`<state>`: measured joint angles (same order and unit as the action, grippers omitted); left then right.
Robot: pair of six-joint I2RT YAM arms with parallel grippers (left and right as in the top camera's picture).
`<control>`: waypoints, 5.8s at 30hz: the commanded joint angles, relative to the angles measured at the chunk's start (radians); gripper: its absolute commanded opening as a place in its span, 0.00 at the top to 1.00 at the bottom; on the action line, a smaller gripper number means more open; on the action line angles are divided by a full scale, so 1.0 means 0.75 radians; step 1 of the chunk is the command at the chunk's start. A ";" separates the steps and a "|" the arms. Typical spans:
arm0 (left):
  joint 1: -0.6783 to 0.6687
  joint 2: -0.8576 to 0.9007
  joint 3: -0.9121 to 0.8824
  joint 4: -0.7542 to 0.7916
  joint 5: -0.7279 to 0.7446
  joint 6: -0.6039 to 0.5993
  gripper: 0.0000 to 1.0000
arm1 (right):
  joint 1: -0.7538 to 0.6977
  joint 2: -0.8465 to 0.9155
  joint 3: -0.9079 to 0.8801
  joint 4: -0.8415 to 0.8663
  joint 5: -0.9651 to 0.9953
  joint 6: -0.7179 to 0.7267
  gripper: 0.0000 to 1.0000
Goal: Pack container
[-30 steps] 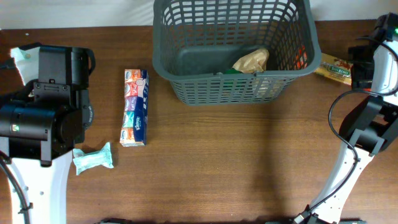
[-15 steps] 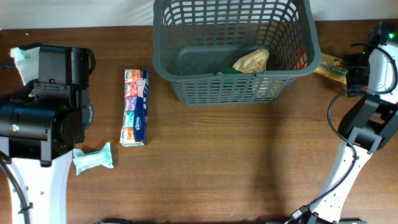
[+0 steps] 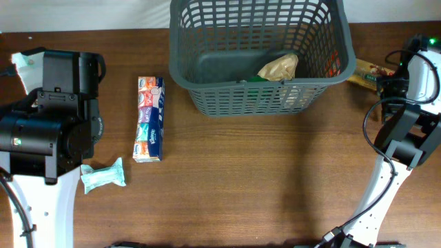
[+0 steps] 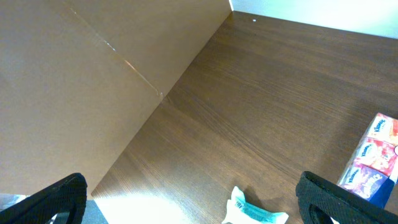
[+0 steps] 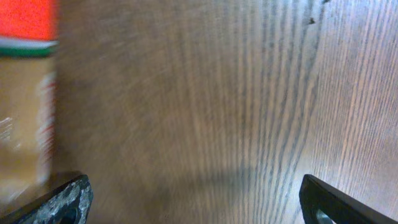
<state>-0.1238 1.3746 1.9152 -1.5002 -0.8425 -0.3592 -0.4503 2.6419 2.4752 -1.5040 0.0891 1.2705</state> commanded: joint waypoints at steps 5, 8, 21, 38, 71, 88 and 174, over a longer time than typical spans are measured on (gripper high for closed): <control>0.006 0.003 0.001 0.000 -0.010 0.011 0.01 | -0.032 0.040 -0.004 0.120 -0.023 -0.147 0.01; 0.006 0.003 0.001 0.000 -0.010 0.011 0.00 | -0.032 0.039 0.003 0.153 -0.075 -0.153 0.01; 0.006 0.003 0.001 0.000 -0.010 0.011 0.00 | -0.019 0.032 0.244 0.213 -0.230 -0.319 0.01; 0.006 0.003 0.001 0.000 -0.010 0.011 0.00 | -0.001 0.033 0.430 0.387 -0.244 -0.219 0.01; 0.006 0.003 0.001 0.000 -0.010 0.011 0.00 | 0.041 0.110 0.161 0.684 -0.284 -0.336 0.01; 0.006 0.003 0.001 0.000 -0.010 0.011 0.00 | 0.038 0.123 0.135 0.336 -0.046 -0.306 0.01; 0.006 0.003 0.001 0.000 -0.010 0.011 0.00 | 0.017 -0.378 0.802 0.052 0.033 -0.789 0.96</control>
<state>-0.1238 1.3746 1.9152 -1.4998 -0.8425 -0.3592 -0.4492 2.6091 2.9356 -1.4708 0.0750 0.7780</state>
